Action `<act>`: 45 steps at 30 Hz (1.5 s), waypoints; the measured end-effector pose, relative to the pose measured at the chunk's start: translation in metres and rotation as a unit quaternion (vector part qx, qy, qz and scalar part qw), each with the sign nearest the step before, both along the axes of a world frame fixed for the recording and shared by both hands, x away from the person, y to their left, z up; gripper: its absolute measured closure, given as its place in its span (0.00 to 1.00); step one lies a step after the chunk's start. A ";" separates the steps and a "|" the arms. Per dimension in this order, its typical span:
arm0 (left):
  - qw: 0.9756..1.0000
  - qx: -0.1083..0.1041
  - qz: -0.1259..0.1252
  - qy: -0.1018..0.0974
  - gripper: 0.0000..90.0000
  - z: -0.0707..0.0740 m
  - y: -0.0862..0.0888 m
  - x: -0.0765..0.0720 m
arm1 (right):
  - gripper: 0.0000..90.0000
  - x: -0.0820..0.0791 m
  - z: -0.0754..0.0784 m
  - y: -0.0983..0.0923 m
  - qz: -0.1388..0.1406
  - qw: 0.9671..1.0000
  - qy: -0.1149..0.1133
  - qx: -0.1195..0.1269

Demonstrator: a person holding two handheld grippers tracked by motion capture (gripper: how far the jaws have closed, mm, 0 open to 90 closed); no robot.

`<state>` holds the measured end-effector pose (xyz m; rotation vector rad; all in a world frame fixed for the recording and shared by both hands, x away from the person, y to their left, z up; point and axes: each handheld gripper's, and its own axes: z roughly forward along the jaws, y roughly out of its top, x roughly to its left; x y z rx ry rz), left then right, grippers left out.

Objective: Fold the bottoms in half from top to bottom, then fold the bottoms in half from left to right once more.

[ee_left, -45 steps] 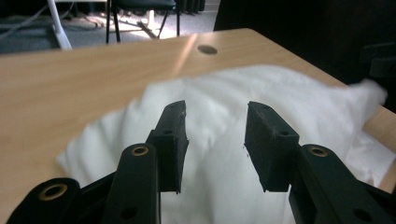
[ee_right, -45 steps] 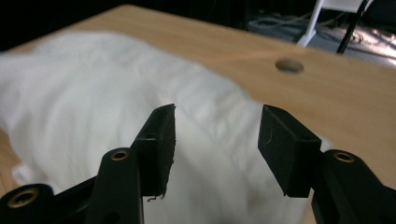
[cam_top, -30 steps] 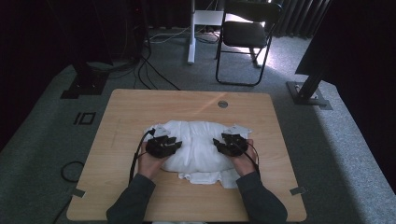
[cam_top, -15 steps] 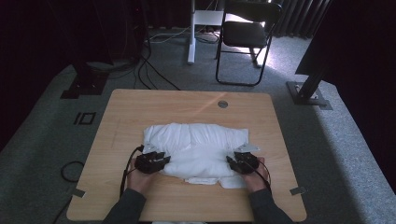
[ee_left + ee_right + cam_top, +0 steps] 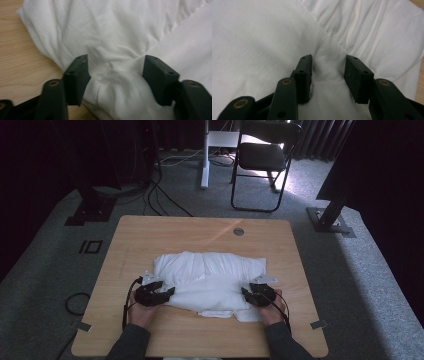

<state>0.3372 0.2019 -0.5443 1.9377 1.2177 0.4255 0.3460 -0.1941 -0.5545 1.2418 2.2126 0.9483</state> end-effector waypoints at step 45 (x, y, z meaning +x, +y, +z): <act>0.999 0.002 0.030 0.016 0.86 -0.005 -0.012 0.003 | 0.62 -0.001 -0.002 0.001 0.005 1.000 -0.007 0.009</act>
